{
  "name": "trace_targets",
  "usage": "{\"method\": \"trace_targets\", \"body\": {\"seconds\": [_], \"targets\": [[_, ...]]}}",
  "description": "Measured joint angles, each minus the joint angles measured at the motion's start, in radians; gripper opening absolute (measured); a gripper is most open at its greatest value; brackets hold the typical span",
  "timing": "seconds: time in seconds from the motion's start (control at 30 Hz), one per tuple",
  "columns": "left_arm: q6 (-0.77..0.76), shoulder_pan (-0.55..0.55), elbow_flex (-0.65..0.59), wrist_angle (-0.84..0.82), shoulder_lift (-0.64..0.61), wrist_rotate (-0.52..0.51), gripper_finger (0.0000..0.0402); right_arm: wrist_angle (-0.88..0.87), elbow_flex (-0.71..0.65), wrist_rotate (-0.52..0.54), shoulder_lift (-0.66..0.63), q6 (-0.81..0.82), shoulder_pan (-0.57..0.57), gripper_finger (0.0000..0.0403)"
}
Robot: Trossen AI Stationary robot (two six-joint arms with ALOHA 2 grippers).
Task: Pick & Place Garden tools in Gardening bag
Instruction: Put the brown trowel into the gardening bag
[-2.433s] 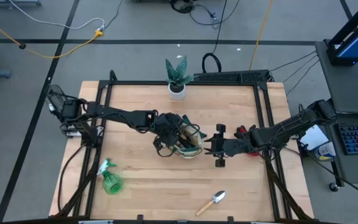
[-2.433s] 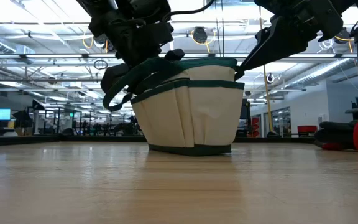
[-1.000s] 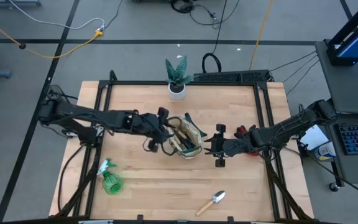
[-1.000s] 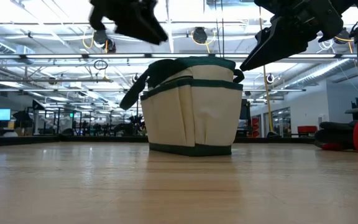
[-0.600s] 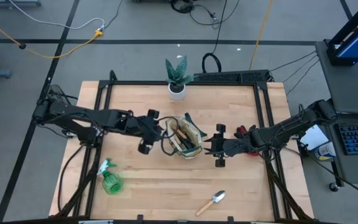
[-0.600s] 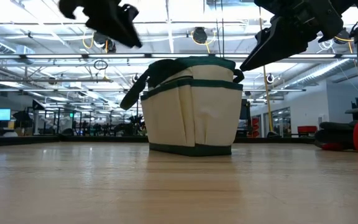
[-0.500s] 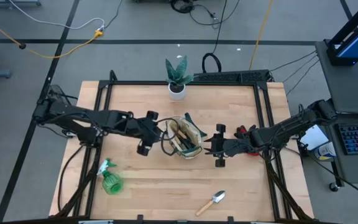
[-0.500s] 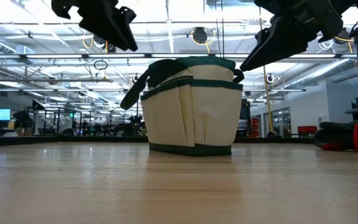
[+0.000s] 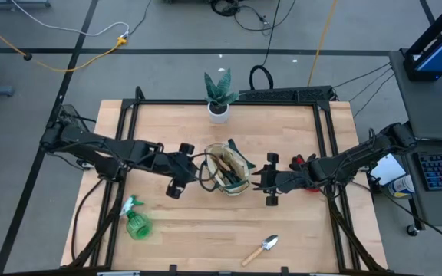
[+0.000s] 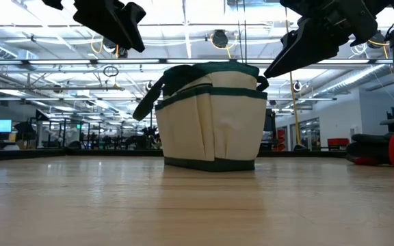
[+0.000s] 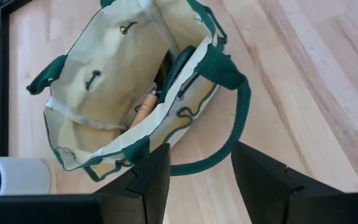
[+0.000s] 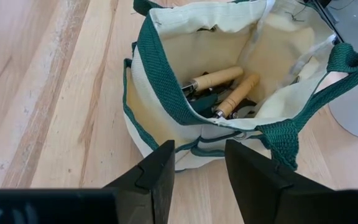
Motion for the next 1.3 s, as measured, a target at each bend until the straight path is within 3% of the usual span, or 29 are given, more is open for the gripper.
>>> {"method": "trace_targets", "body": {"seconds": [0.57,0.9,1.3], "targets": [[-0.095,-0.009,-0.054,-0.023,0.000,0.002,0.0177,0.000,0.000,0.000,0.000,-0.001,0.000,0.0134],[-0.163,-0.056,-0.147,0.059,0.000,0.002,0.0177,0.000,0.000,0.001,0.000,-0.300,-0.001,0.0134],[-0.186,-0.103,-0.183,0.117,0.000,0.000,0.0177,0.039,0.000,0.001,0.000,-0.294,-0.002,0.0134]]}}
